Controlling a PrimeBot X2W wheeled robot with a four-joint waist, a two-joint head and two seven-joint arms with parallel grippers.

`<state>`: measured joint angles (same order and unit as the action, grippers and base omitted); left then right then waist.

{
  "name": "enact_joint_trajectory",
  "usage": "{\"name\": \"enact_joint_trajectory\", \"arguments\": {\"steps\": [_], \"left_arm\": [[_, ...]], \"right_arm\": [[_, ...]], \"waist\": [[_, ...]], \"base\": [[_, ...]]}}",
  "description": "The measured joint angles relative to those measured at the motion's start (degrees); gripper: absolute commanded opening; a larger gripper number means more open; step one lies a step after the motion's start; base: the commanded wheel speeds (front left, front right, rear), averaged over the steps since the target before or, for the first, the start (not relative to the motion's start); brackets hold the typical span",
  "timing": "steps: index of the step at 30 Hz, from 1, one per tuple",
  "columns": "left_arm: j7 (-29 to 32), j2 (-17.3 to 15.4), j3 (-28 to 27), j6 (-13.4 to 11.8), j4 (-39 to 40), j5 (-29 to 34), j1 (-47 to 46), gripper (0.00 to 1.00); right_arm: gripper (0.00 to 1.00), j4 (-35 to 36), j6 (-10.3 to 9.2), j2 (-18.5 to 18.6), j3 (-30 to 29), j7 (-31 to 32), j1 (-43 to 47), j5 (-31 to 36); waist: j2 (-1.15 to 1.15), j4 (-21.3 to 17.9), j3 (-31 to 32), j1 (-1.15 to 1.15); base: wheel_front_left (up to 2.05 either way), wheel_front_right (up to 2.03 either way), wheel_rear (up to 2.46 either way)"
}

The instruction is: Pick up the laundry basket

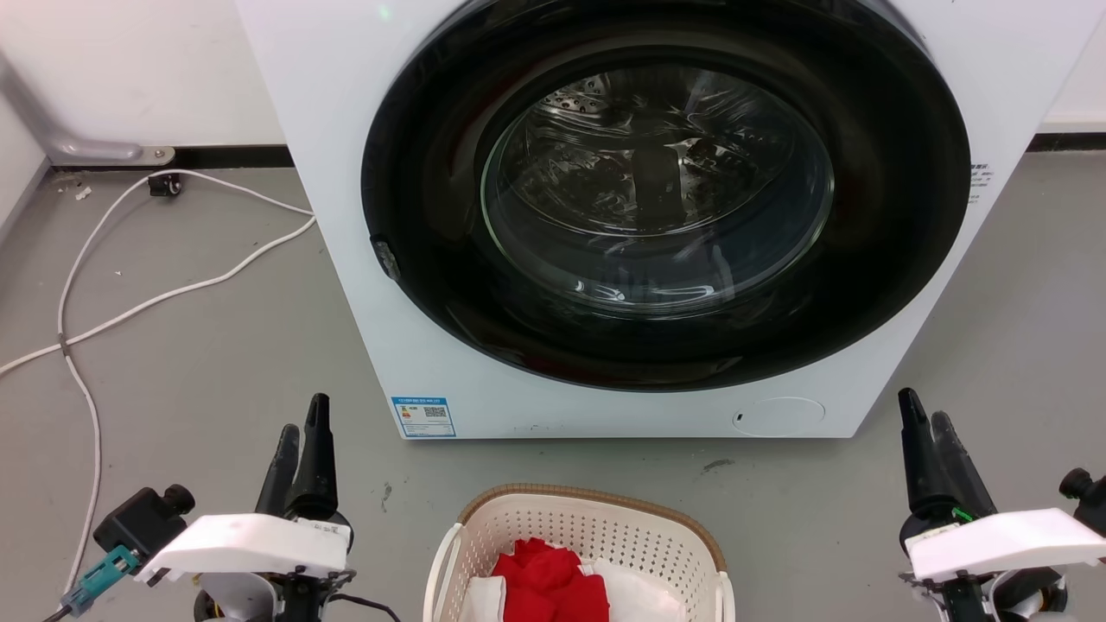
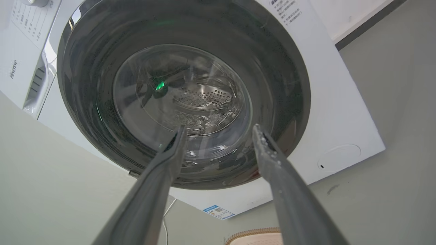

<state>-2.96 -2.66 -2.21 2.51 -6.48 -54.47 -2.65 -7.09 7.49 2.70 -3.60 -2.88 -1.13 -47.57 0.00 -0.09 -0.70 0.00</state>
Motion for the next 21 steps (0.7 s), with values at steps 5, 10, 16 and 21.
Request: {"name": "enact_joint_trajectory", "arguments": {"steps": [5, 10, 16, 21], "left_arm": [[-0.9, 0.0, 0.3, 0.0, 1.1, 4.4, 0.4, 1.0], [-2.1, 0.0, 0.4, 0.5, 2.2, 8.5, 0.9, 1.0], [-3.1, 0.0, 0.4, 0.6, 2.7, 12.7, 1.4, 1.0], [-3.9, 0.0, 0.7, 0.6, 3.3, 16.1, 2.0, 1.0]], "right_arm": [[1.0, 1.2, 0.0, 0.0, 0.5, -1.0, 0.1, 4.6], [1.0, 2.1, 0.0, 0.0, 0.9, -2.2, 1.0, 8.9], [1.0, 2.8, 0.0, 0.0, 1.3, -3.2, 1.4, 13.5], [1.0, 3.3, 0.0, 0.0, 1.5, -4.0, 2.0, 17.5]], "waist": [[0.0, 0.0, 0.0, 0.0], [0.0, -0.1, 0.0, 0.0], [0.0, -0.1, 0.0, 0.0], [0.0, -0.1, 0.0, 0.0]], "base": [[0.0, 0.0, 0.0], [0.0, 0.0, 0.0], [0.0, 0.0, 0.0], [0.0, 0.0, 0.0]]}}
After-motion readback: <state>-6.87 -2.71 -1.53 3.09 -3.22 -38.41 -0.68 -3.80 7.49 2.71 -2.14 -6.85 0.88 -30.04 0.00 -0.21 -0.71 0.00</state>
